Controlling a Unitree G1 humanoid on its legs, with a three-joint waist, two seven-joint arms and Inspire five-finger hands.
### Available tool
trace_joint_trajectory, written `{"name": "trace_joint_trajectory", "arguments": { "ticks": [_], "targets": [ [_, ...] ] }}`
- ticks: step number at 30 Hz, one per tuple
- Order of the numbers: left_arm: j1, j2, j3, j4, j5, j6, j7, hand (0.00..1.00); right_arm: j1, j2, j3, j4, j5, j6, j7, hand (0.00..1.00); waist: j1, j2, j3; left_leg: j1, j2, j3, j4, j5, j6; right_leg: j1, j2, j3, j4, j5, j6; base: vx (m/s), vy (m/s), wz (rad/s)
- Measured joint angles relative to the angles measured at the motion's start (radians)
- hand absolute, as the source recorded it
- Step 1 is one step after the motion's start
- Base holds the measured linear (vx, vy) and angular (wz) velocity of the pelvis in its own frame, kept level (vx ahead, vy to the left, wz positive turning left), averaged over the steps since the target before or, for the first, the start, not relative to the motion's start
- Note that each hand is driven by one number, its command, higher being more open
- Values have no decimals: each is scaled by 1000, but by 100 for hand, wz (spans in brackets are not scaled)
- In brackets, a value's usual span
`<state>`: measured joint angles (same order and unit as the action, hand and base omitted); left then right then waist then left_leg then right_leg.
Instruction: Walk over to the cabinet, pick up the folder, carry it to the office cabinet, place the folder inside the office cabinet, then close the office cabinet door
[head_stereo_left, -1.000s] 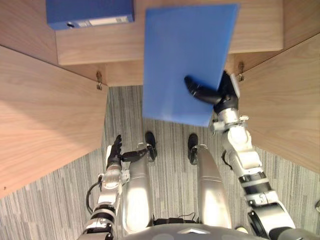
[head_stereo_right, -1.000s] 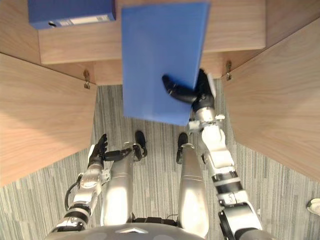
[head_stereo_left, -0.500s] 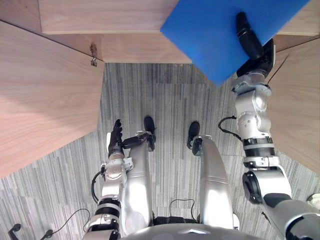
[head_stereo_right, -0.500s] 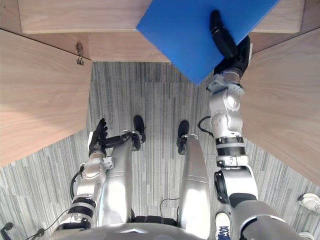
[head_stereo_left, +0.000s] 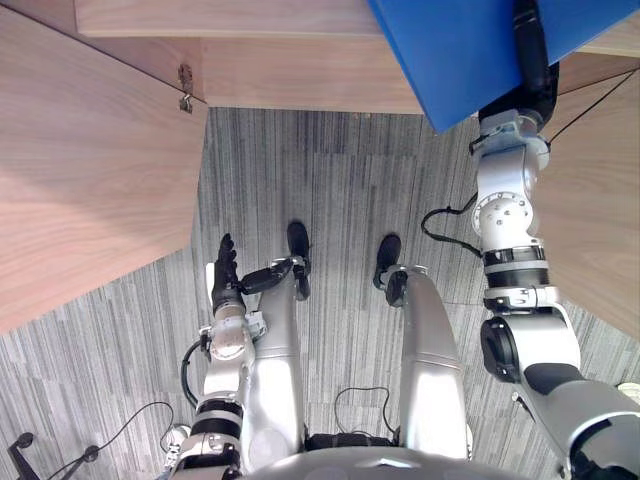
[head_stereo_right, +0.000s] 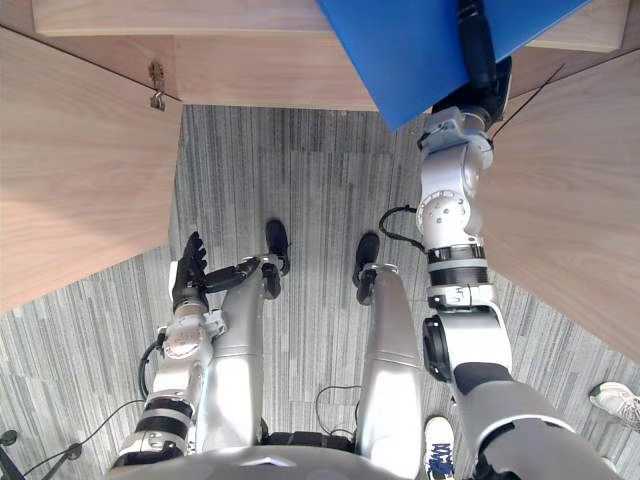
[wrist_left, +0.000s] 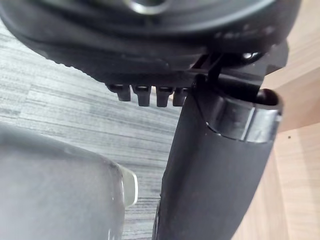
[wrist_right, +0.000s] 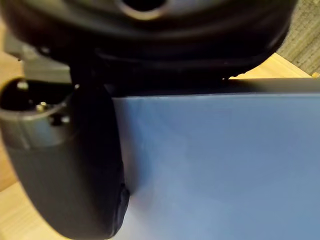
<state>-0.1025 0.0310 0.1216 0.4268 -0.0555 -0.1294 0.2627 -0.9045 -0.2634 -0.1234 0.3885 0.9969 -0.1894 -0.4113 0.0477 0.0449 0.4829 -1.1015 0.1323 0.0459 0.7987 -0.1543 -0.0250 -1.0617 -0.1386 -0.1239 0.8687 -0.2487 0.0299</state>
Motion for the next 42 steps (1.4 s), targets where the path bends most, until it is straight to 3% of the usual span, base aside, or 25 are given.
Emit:
{"name": "trace_joint_trajectory", "arguments": {
  "ticks": [5,11,13,24,32,42],
  "targets": [
    [8,-4,-2,-7,-14,1,16,100,-71,1,-58,36,30,-18,-58,100,2,0,0,-10,-3,0,-51,46,-5,-12,-10,-21,-32,29,-2,-64,-3,6],
    [12,-3,-2,-7,-14,1,16,100,-79,-3,-51,42,29,-27,-62,100,-1,-1,0,-5,-1,-1,-79,74,0,-13,-9,-30,-48,47,-15,-6,-3,1],
    [13,0,-13,-7,-14,1,16,100,-87,-5,-51,47,30,-19,-63,100,-2,-1,0,-1,0,4,-86,78,1,-10,-7,-32,-54,56,-27,0,0,0],
    [17,2,-28,11,-24,-1,13,100,-179,-35,-11,151,29,27,-64,100,-10,-1,-1,53,3,21,-166,113,2,35,1,-36,-127,97,-24,-29,-4,-3],
    [-20,12,-35,60,-37,10,9,100,-445,-96,78,168,27,31,27,100,1,0,-2,77,4,22,-213,144,4,60,1,-50,-162,113,-37,-3,-12,4],
    [-25,4,-37,89,-70,8,-29,100,-481,-101,88,287,26,60,51,100,19,1,-6,110,-7,24,-240,142,6,101,-10,-63,-182,107,-38,26,20,5]
  ]
}}
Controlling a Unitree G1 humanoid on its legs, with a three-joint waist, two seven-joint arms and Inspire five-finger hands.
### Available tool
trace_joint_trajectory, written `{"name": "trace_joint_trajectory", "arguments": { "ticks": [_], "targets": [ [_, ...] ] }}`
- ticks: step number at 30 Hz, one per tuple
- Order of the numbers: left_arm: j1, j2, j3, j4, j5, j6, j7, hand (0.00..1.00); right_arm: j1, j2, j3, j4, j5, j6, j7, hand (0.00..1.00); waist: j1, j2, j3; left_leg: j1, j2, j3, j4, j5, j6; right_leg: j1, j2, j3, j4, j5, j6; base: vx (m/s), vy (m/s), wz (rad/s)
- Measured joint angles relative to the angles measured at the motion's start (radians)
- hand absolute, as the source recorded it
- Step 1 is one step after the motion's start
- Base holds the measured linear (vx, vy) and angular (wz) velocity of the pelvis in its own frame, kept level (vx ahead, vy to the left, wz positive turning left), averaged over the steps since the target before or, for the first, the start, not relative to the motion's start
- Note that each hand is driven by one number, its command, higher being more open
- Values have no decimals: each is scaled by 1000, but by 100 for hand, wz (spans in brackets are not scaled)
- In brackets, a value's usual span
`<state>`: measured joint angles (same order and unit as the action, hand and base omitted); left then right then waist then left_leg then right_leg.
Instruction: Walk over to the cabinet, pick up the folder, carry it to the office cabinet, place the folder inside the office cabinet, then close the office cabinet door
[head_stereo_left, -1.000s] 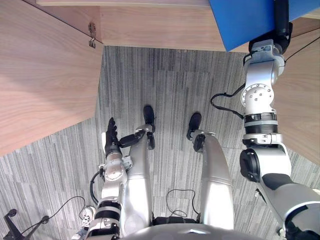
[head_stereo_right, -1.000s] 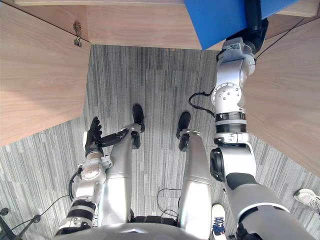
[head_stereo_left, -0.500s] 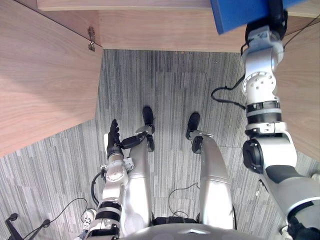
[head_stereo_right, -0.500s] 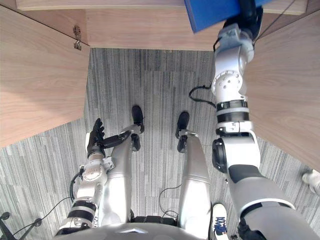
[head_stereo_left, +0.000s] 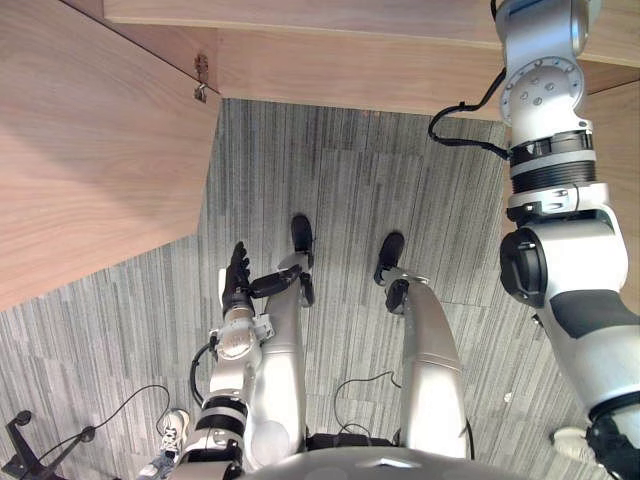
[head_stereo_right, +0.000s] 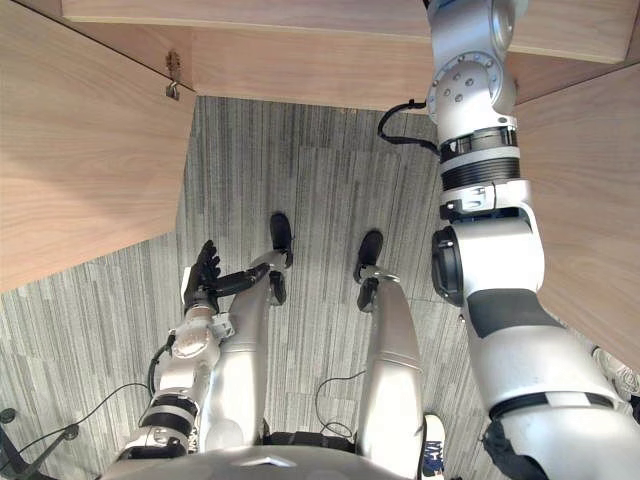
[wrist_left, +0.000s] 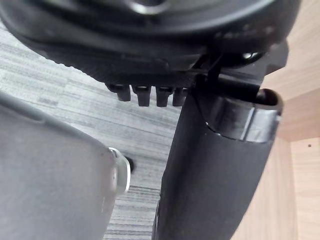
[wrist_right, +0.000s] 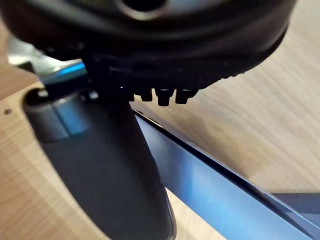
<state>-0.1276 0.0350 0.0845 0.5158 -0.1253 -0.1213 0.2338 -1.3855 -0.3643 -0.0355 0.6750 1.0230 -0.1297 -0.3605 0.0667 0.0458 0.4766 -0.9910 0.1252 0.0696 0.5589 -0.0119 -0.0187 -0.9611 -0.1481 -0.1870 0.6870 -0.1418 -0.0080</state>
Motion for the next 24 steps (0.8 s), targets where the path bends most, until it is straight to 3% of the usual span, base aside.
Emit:
{"name": "trace_joint_trajectory", "arguments": {
  "ticks": [15,20,24],
  "targets": [
    [-1,5,-25,14,-3,0,-13,100,0,-69,57,90,0,37,17,100,1,12,-7,1,-9,0,0,0,2,2,-9,0,2,-2,2,1,6,1],
    [-3,4,-39,19,-12,0,-25,100,6,-79,97,109,-3,49,53,100,-1,20,-11,6,-7,2,0,0,2,6,-8,1,1,-2,2,0,0,0],
    [-7,7,-41,20,-20,0,-39,100,9,-93,172,148,-91,91,113,100,-6,20,-12,12,-4,2,3,-1,2,14,-4,1,-3,-2,2,0,0,0]
  ]
}}
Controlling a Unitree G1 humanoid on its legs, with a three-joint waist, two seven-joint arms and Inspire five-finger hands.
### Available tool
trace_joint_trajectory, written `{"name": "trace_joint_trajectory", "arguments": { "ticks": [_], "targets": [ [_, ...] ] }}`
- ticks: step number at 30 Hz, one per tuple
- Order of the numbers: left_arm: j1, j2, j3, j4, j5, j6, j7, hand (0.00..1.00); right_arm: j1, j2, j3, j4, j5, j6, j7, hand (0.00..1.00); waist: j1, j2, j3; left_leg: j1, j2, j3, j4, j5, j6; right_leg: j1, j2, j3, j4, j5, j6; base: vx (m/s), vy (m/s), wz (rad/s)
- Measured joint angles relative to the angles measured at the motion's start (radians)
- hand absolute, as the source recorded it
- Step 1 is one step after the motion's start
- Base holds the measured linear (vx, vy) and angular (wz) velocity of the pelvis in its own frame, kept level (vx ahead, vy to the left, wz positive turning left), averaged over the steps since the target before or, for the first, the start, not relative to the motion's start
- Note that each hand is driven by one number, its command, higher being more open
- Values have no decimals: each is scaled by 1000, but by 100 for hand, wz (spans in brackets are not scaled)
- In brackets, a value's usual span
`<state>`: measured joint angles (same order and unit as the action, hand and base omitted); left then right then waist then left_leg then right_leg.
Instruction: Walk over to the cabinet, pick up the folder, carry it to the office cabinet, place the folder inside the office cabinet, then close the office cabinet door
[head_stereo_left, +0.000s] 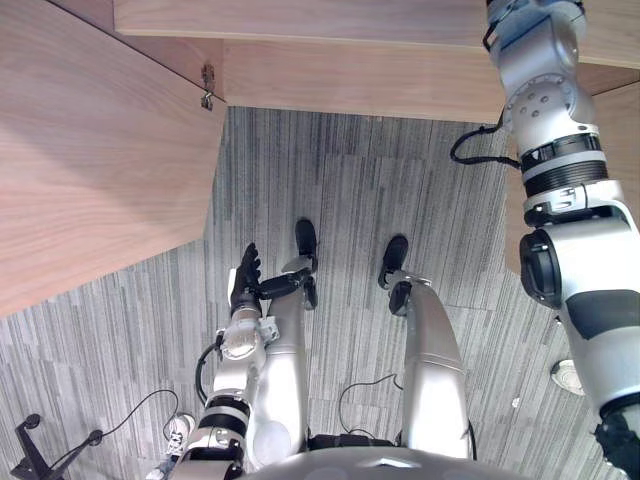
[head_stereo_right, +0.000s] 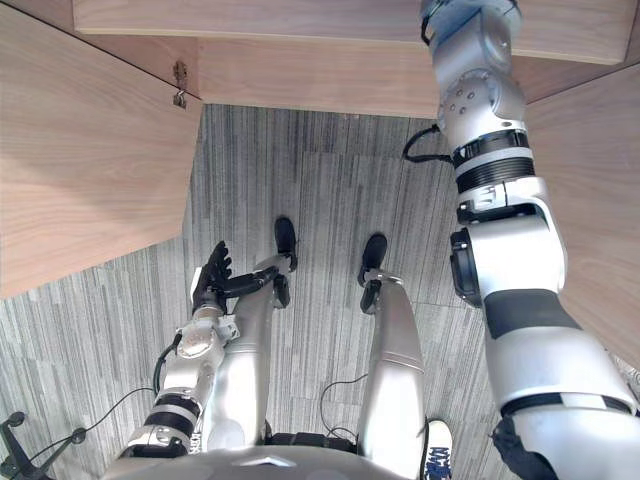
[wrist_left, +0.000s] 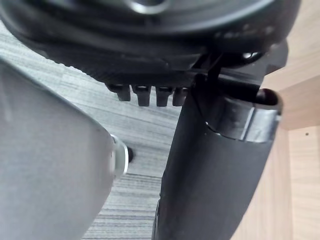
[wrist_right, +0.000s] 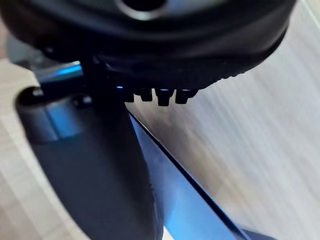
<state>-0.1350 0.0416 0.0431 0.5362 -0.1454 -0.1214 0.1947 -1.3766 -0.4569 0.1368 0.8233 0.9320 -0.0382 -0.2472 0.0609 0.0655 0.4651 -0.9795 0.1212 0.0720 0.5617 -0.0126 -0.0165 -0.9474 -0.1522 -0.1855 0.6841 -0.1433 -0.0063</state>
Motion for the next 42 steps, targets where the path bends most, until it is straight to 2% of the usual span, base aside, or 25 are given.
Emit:
{"name": "trace_joint_trajectory", "arguments": {
  "ticks": [6,14,20,25,32,35,40,42],
  "targets": [
    [-11,14,0,25,0,0,-16,100,8,-31,84,29,-149,26,64,100,-2,0,0,7,5,1,-2,-5,-1,10,5,0,-7,0,0,1,3,-1],
    [-41,31,0,47,-1,0,-28,100,25,-49,84,36,-186,36,93,100,-3,0,0,16,12,3,0,-6,-2,18,12,0,-13,1,-1,0,0,0],
    [-42,36,1,49,-2,1,-46,100,145,-104,91,-99,-186,35,138,100,-4,0,-1,22,15,4,-4,-9,-2,28,17,0,-30,5,2,0,0,0],
    [-41,57,1,61,0,1,-73,100,198,-204,194,-180,-230,37,199,100,-7,-1,-1,40,17,8,-21,-10,-1,50,21,0,-58,13,6,11,8,-1],
    [-42,92,0,77,4,0,-96,100,215,-367,371,-284,-424,32,311,100,-11,-2,-1,62,17,21,-48,-10,0,64,24,7,-81,18,10,12,3,-2],
    [-41,93,0,88,22,1,-101,100,212,-408,429,-291,-508,25,339,100,-10,-4,-1,78,19,21,-56,-10,0,81,26,5,-91,18,10,0,0,0],
    [-45,109,0,97,31,1,-116,100,211,-444,506,-311,-642,15,357,100,-11,-25,-11,90,23,25,-76,-10,-1,94,33,5,-112,21,11,2,-2,-3],
    [-48,110,0,108,34,1,-115,100,212,-450,516,-323,-753,14,353,100,-13,-34,-15,91,22,26,-78,-9,-1,95,33,5,-117,22,11,38,7,0]
  ]
}}
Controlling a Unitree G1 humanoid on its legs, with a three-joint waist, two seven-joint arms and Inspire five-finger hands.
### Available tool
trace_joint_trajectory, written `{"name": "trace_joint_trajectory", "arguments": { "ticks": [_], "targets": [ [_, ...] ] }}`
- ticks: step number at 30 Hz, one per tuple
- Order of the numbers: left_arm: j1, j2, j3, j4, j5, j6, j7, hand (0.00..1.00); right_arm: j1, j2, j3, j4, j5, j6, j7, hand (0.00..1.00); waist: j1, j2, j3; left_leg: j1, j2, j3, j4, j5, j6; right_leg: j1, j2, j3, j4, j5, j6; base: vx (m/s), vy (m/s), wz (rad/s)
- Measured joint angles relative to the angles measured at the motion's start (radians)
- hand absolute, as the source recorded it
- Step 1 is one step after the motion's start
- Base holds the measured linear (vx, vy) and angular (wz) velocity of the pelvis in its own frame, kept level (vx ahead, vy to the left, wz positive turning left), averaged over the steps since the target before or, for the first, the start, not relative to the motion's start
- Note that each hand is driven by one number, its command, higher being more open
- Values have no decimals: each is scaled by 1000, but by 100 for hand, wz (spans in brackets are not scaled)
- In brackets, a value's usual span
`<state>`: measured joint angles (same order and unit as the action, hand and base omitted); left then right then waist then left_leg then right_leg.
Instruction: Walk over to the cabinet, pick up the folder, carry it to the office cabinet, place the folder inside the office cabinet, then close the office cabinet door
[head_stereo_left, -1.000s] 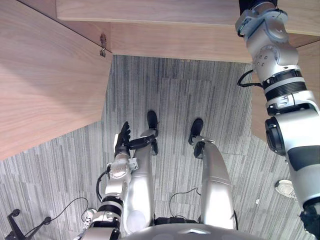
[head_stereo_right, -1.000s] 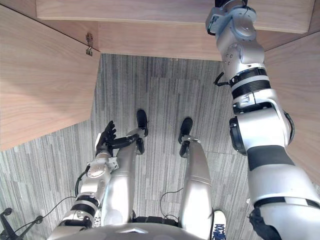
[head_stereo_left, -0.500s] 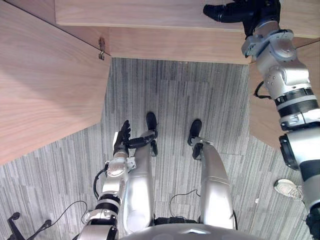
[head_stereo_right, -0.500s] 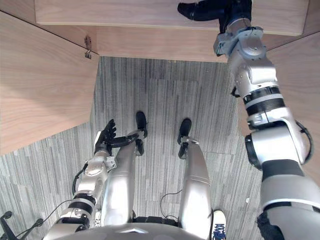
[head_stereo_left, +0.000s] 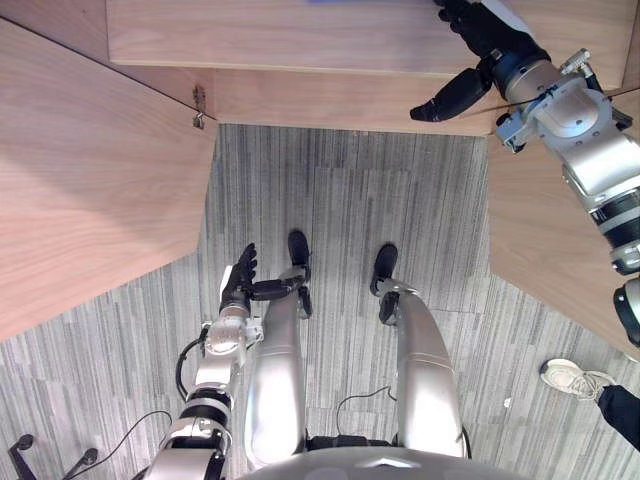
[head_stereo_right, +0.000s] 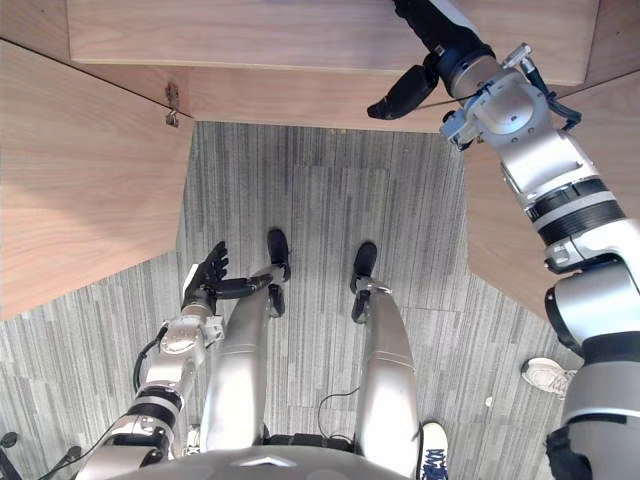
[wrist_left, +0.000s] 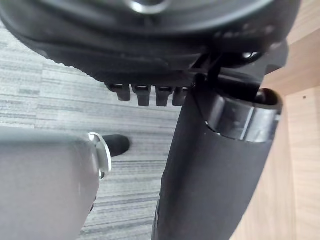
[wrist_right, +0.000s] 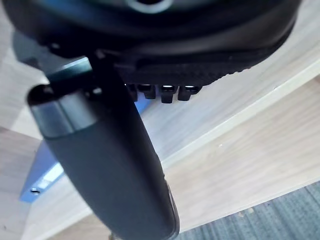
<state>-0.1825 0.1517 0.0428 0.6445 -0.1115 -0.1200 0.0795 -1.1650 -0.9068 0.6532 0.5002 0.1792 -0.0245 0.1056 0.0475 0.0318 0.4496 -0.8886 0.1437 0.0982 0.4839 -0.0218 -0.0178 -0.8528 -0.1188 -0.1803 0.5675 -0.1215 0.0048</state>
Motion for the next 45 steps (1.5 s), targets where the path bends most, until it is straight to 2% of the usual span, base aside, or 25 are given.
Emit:
{"name": "trace_joint_trajectory", "arguments": {
  "ticks": [6,9,12,13,18,24,31,38,45],
  "targets": [
    [-22,0,1,16,3,12,3,100,48,0,-39,-59,-173,-2,-51,100,2,-2,0,1,0,1,-2,0,0,2,0,-1,-3,0,0,6,1,0],
    [-24,-2,3,16,4,12,6,100,159,7,-147,-170,-192,-12,-84,100,2,-4,1,2,0,2,-2,0,0,2,0,-1,-4,0,0,0,0,0],
    [-24,-7,11,18,7,12,18,100,275,57,-273,-281,-227,-29,-134,100,1,-9,1,5,0,3,-4,0,0,3,0,1,-4,0,0,0,0,0],
    [-24,-11,14,18,11,12,24,100,297,80,-302,-308,-233,-31,-155,0,-1,-10,1,5,0,4,-4,0,0,3,0,2,-4,0,0,0,0,0],
    [-24,-45,21,18,44,12,45,100,369,232,-400,-406,-330,-41,-268,0,-1,-18,0,10,0,7,-3,0,0,3,0,6,0,0,1,0,0,0],
    [-24,-69,22,17,46,13,67,100,375,343,-397,-405,-461,-41,-291,0,2,-22,0,7,0,7,7,-3,2,1,-1,7,9,-1,1,0,0,0],
    [-24,-72,25,16,46,12,94,100,358,384,-397,-323,-503,-36,-312,0,7,-23,-1,-18,-8,0,19,-4,2,-23,-11,3,31,-8,1,-9,0,4],
    [-38,-84,58,19,45,12,119,100,227,395,-394,-136,-499,1,-325,0,12,-23,-1,-67,-12,-15,39,-2,4,-60,-17,-10,44,-9,1,-10,0,5],
    [-43,-79,63,20,42,11,137,100,67,394,-379,-22,-489,7,-358,0,14,-23,-1,-107,-14,-21,39,0,4,-96,-20,-16,49,-9,1,0,0,0]
  ]
}}
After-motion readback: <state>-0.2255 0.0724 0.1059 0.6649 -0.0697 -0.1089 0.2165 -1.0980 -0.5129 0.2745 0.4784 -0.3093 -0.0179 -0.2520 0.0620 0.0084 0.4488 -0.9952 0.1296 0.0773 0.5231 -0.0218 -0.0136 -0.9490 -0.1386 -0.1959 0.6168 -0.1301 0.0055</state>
